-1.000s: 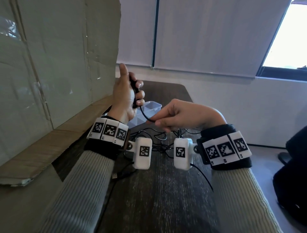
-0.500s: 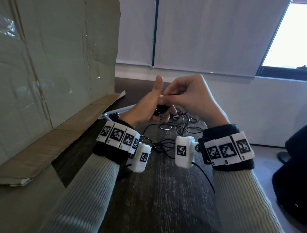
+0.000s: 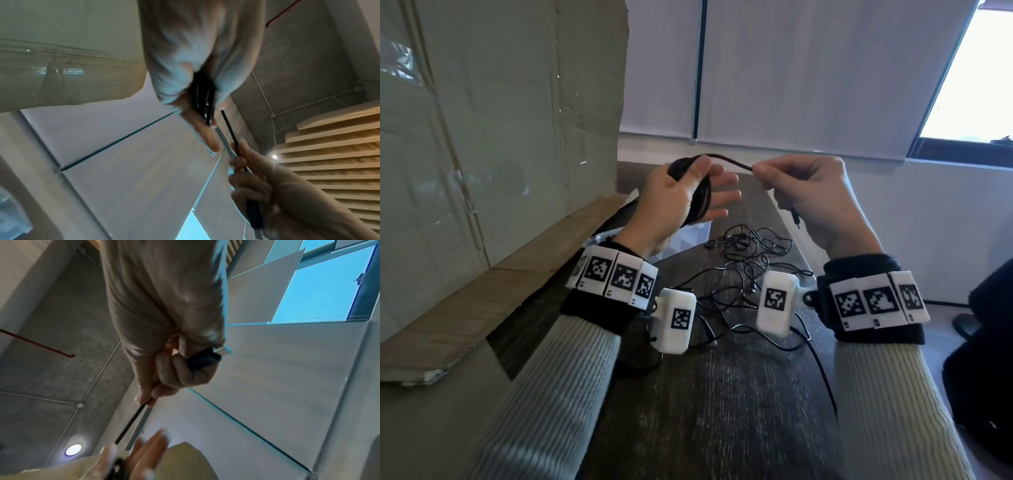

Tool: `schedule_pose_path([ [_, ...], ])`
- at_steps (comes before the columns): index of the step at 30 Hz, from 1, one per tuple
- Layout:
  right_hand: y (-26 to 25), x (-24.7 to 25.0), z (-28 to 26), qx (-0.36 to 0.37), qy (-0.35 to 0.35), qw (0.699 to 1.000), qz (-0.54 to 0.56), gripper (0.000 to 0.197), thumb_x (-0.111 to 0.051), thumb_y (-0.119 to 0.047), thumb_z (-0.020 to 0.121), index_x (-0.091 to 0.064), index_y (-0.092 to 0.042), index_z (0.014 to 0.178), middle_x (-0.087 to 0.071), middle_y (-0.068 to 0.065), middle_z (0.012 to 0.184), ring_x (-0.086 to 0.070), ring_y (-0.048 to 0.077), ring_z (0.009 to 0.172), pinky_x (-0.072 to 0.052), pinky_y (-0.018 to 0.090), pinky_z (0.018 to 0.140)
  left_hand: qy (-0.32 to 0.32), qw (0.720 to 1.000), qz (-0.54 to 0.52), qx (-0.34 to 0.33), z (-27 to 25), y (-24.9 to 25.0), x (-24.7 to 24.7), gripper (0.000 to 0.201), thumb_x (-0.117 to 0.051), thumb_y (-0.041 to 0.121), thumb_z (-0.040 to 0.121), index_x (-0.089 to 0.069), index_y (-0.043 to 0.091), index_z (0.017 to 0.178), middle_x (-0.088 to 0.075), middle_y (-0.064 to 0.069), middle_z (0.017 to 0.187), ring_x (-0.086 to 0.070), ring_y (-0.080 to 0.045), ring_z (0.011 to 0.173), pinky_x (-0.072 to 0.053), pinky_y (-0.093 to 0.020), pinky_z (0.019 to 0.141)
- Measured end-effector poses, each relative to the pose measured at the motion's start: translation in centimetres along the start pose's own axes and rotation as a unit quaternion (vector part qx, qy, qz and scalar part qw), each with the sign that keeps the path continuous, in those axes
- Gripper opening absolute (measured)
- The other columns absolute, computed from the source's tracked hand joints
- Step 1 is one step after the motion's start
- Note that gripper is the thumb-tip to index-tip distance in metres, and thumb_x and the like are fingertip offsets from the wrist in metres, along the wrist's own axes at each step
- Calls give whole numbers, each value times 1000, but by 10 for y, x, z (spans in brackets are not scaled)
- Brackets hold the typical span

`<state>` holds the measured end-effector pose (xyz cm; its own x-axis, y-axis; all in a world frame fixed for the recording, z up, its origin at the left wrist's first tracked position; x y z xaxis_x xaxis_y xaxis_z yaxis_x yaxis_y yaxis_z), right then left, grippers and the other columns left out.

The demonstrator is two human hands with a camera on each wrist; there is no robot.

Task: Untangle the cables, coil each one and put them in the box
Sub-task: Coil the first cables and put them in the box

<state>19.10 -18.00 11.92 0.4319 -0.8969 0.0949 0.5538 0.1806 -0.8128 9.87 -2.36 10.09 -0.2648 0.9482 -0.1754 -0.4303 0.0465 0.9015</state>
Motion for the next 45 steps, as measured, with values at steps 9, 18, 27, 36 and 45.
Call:
schedule_pose_path([
  [9,15,-46,-6,-70,-142,987,-22,19,-60,-24,95,-70,-15,82,-54,3,56,-48,11,47,-40,22,49,55,982,-175,-47,5,5,2,30,-33,25,103,-56,9,93,-69,-2,78,-71,-21,86,-56,-38,84],
  [18,15,-45,-17,-174,-327,926,-76,34,-43,-23,103,-66,2,108,-40,-4,61,-26,6,46,-23,16,39,166,968,-180,-58,11,3,20,22,-40,29,102,-53,20,87,-36,9,54,-32,-4,43,-46,-24,46],
  [27,2,-29,-15,-95,-300,942,-119,22,-51,-21,100,-72,-13,98,-57,-10,70,-46,9,59,-39,22,52,157,957,-243,-14,10,7,49,58,-16,71,90,-40,23,67,-21,7,54,-14,-7,44,-13,-14,35],
  [36,7,-83,-29,-113,-360,914,-146,23,-54,-27,98,-66,-8,103,-71,13,104,-70,28,93,-60,43,81,139,949,-281,-30,8,11,27,50,-28,56,98,-32,23,61,-24,9,49,-23,-8,39,-25,-17,39],
  [45,7,-86,-25,-33,-297,944,-137,13,-60,-17,95,-68,-7,98,-68,0,85,-65,15,79,-55,27,71,155,936,-315,-19,12,8,26,50,-32,55,98,-36,21,61,-30,9,43,-30,-6,33,-27,-14,37],
])
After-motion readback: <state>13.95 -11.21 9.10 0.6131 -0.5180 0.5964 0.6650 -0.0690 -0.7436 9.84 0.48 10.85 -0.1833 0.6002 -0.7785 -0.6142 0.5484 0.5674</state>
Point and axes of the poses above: each hand's wrist, its own z-axis towards the middle knuckle, its own x-axis out of the back of the hand, y = z × x, the point moved 2 cm from there along z, towards the middle knuckle
